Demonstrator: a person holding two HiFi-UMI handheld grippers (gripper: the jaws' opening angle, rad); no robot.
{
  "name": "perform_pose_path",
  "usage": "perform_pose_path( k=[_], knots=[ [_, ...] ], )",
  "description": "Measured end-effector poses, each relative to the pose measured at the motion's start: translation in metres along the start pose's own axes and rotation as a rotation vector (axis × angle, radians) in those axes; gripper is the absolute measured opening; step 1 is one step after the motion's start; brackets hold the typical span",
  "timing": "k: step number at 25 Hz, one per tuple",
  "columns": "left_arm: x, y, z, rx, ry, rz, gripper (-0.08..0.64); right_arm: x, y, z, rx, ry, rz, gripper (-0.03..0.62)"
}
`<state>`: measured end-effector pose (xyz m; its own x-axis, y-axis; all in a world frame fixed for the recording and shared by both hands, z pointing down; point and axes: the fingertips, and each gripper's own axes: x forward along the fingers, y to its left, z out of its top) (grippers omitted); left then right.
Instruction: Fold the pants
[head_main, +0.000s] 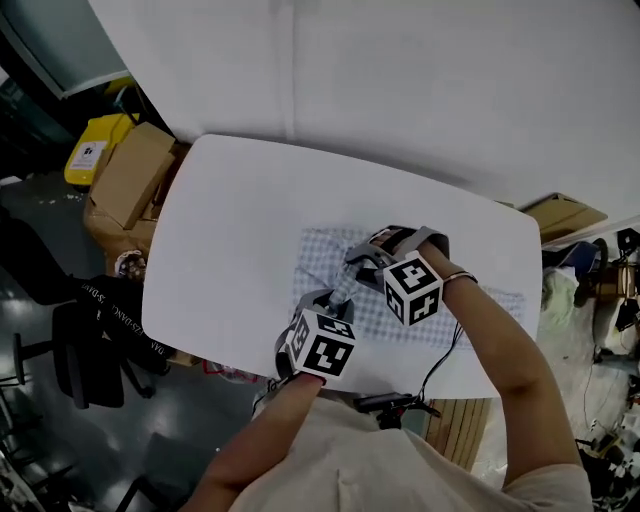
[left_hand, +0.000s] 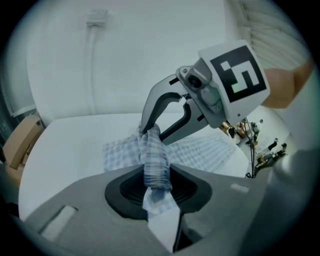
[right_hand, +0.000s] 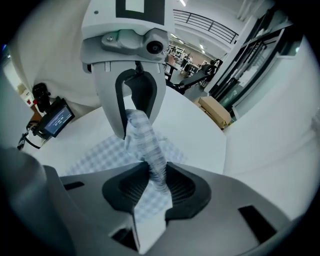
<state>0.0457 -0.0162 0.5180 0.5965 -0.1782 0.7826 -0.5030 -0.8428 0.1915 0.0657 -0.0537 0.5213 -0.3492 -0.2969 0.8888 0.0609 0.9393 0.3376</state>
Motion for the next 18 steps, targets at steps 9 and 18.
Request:
perform_pose_path(
  k=[9, 18],
  knots=[
    [0.062, -0.109, 0.015, 0.065, 0.063, -0.006, 0.11, -0.041, 0.078, -0.089, 0.018, 0.055, -0.035, 0.118],
    [0.106, -0.147, -0.004, 0.196, 0.176, 0.027, 0.112, -0.028, 0.128, -0.131, 0.086, 0.072, -0.03, 0.124]
  ],
)
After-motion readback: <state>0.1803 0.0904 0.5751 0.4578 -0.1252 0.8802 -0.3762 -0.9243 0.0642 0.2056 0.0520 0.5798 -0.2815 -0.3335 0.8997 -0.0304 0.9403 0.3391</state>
